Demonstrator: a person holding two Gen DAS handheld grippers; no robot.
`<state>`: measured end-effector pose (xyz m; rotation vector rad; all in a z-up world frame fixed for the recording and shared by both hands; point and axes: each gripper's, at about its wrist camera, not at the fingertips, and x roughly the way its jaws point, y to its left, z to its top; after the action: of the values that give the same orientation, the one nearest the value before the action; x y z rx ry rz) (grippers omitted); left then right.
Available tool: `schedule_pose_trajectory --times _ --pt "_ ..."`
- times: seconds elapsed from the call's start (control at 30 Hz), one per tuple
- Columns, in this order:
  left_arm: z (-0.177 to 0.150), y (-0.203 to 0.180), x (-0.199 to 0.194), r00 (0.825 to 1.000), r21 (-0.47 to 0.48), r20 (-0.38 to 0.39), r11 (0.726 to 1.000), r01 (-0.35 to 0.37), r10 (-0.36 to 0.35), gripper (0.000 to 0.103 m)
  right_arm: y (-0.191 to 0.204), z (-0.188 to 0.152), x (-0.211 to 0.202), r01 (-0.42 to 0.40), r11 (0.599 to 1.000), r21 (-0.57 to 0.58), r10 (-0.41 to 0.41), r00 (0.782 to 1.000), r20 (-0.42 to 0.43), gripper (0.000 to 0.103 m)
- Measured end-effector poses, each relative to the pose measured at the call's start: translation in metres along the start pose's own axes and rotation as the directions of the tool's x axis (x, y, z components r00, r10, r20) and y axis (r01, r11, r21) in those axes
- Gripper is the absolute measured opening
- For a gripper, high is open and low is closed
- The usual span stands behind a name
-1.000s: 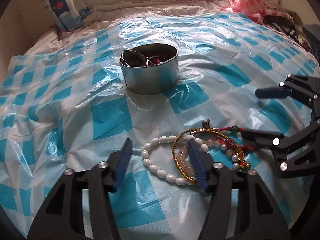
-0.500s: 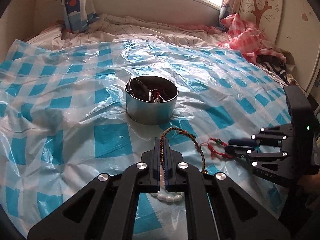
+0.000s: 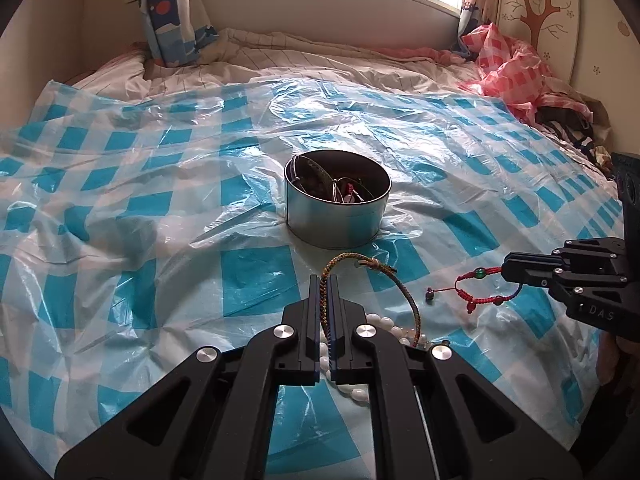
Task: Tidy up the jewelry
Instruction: 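Grasp the gold chain bracelet with the left tool and lift it, then lower the gold bracelet into the steel tin and open the left tool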
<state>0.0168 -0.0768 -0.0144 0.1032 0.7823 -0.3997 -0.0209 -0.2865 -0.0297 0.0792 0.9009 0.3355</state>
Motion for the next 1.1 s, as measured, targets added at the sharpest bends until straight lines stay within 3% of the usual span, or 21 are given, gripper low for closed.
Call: schedule_pose_trajectory --times 0.2,0.43,0.73,0.83,0.9,1.0,1.03,1.07,1.1 --pt "0.001 -0.001 -0.001 1.000 0.016 0.007 1.000 -0.015 0.015 0.003 -0.001 0.002 -0.002 -0.035 0.999 0.013 0.035 0.999 0.014 0.008" --pt "0.018 0.003 -0.005 0.999 -0.021 0.051 1.000 0.018 -0.017 0.003 -0.002 0.012 -0.004 -0.093 0.995 0.043 0.091 0.995 0.051 0.008" --pt "0.082 0.004 -0.005 0.985 -0.035 0.170 0.999 0.039 -0.033 0.003 0.005 0.073 0.001 -0.116 0.992 0.039 0.108 0.981 0.163 0.008" --pt "0.098 0.002 0.009 0.984 -0.041 0.173 0.998 0.042 -0.035 0.003 0.006 0.095 0.011 -0.115 0.992 0.051 0.103 0.976 0.193 0.008" --pt "0.102 0.002 0.028 0.991 -0.051 0.136 0.998 0.024 -0.017 0.003 0.006 0.105 0.021 -0.118 0.991 0.063 0.103 0.973 0.205 0.008" --pt "0.100 0.005 0.068 0.999 -0.041 -0.026 0.999 -0.031 0.030 0.016 0.007 0.116 0.051 -0.092 0.993 0.074 0.079 0.984 0.159 0.011" --pt "0.096 0.006 0.072 0.998 -0.040 -0.047 0.998 -0.041 0.039 0.026 0.008 0.119 0.068 -0.068 0.995 0.071 0.061 0.993 0.100 0.031" --pt "0.090 0.008 0.071 0.998 -0.039 -0.055 0.998 -0.043 0.041 0.032 0.007 0.117 0.082 -0.040 0.997 0.068 0.036 0.998 0.050 0.044" --pt "0.084 0.010 0.066 0.998 -0.036 -0.056 0.999 -0.040 0.038 0.044 0.007 0.113 0.086 -0.015 0.998 0.061 0.013 0.999 0.040 0.044"
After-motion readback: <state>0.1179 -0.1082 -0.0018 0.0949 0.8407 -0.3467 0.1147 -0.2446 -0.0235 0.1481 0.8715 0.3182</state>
